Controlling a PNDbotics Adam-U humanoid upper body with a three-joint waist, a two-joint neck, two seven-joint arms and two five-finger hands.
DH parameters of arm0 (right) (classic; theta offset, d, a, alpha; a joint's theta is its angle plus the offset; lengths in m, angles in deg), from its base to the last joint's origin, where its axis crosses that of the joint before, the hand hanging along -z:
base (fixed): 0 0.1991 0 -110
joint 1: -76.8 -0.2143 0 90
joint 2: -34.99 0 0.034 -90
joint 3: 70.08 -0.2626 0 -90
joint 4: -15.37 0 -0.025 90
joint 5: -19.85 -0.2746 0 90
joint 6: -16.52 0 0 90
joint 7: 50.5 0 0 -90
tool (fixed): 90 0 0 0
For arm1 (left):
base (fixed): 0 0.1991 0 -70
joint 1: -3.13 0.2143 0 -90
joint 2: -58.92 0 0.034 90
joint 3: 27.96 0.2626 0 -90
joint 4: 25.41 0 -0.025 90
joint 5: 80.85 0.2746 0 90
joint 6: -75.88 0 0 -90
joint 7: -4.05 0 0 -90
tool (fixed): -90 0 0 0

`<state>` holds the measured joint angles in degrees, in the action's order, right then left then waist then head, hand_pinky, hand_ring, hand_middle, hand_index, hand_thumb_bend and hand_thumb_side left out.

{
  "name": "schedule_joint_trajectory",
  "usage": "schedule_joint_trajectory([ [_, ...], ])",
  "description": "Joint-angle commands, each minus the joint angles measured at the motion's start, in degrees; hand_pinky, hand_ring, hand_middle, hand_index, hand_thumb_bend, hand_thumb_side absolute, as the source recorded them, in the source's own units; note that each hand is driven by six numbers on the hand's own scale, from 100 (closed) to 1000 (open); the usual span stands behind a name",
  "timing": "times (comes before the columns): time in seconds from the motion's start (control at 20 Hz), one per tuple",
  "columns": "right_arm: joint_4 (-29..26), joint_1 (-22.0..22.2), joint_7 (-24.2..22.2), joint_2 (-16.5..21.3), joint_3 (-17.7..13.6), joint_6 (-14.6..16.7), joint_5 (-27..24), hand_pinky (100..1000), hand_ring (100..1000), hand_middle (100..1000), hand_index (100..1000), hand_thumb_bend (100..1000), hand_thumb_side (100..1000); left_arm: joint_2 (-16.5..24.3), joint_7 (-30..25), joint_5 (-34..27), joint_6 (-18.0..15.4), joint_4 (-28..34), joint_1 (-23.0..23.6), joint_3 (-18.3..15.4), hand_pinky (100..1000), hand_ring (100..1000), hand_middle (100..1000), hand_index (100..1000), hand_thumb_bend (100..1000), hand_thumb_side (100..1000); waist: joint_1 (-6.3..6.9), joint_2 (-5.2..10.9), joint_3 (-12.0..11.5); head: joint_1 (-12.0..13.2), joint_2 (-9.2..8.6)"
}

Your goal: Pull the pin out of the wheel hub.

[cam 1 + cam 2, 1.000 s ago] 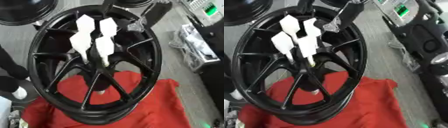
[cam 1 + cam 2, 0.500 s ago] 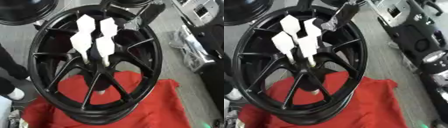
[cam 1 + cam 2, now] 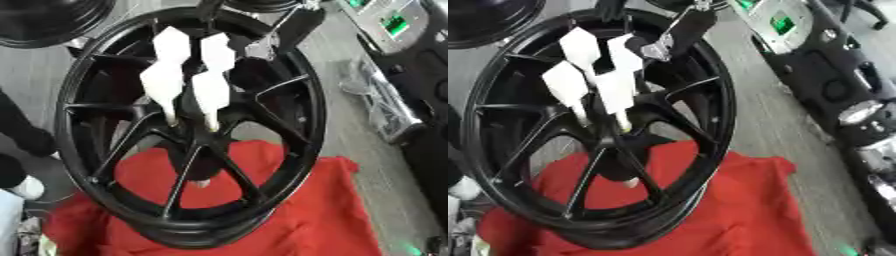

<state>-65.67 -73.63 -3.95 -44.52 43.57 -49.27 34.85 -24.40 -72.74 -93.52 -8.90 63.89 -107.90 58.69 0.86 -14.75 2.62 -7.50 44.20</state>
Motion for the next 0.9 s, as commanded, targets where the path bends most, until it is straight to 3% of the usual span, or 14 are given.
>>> schedule_joint_trajectory([
  [0.05,0.24,-0.92,-2.56,0.6,-1.03,2.41,0.59,909,811,784,900,139,486,1.2,-0.13,-0.34,0.03,0.59,-0.32,-0.53,704,757,720,721,153,845,0.05,0.72,-0.18,-0.31,-0.08],
  [0.5,0.68,-1.01,-3.54,0.43,-0.95,2.73,0.79,917,814,786,902,223,509,1.22,-0.43,-0.4,0.07,0.51,-0.34,-0.39,704,754,720,720,151,847,-0.09,0.15,-0.61,-0.59,-0.08],
  [0.9,1.09,-0.85,-3.62,0.41,-1.11,3.33,1.5,927,826,797,907,233,508,1.34,-0.48,-0.49,0.07,0.48,-0.35,-0.42,703,751,720,719,151,848,-0.24,-0.28,-1.14,-0.83,-0.08],
])
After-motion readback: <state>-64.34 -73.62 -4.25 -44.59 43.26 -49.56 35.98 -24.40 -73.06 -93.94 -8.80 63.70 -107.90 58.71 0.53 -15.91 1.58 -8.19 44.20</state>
